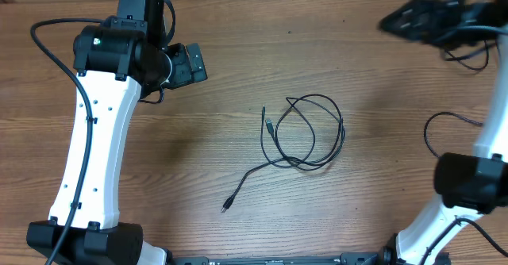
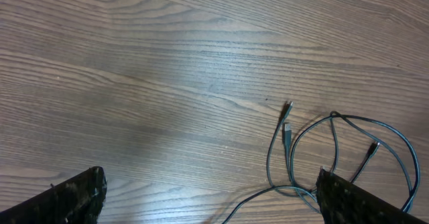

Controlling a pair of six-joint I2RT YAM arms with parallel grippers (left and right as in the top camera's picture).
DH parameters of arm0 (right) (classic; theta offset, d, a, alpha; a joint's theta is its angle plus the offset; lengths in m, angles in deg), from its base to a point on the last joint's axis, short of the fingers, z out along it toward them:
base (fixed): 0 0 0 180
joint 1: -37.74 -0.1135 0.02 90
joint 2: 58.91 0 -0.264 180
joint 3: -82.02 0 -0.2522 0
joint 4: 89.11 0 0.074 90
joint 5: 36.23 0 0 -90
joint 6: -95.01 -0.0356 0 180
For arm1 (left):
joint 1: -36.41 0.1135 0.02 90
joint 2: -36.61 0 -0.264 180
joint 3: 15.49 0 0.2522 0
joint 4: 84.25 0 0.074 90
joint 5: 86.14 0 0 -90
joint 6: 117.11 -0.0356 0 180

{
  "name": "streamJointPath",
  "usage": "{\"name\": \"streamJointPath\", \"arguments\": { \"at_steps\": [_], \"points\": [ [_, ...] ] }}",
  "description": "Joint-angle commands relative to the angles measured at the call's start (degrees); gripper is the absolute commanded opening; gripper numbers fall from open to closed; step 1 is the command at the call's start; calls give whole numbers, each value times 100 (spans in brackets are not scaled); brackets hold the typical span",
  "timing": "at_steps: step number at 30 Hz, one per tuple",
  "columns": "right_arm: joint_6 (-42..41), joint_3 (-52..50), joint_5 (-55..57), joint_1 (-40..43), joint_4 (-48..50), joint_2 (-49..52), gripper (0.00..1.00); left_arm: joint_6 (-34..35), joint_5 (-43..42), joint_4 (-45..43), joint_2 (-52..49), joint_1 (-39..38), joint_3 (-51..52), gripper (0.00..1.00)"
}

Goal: Untangle cables

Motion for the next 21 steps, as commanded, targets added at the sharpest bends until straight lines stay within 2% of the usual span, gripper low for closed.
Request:
{"name": "streamJointPath", "arguments": {
  "at_steps": [1, 10, 15, 21],
  "points": [
    [400, -487, 693, -621, 136, 39, 100, -48, 39, 0, -31, 9, -11, 99],
    [501, -1694, 1615, -1655, 466, 39, 100, -48, 39, 0, -31, 13, -11, 99],
    [501, -2321, 1891, -1803, 938, 39, 100, -48, 39, 0, -31, 13, -11, 100],
    [501, -2968, 1882, -1803, 1384, 39, 92, -48, 39, 0, -31, 13, -11, 99]
  ]
}}
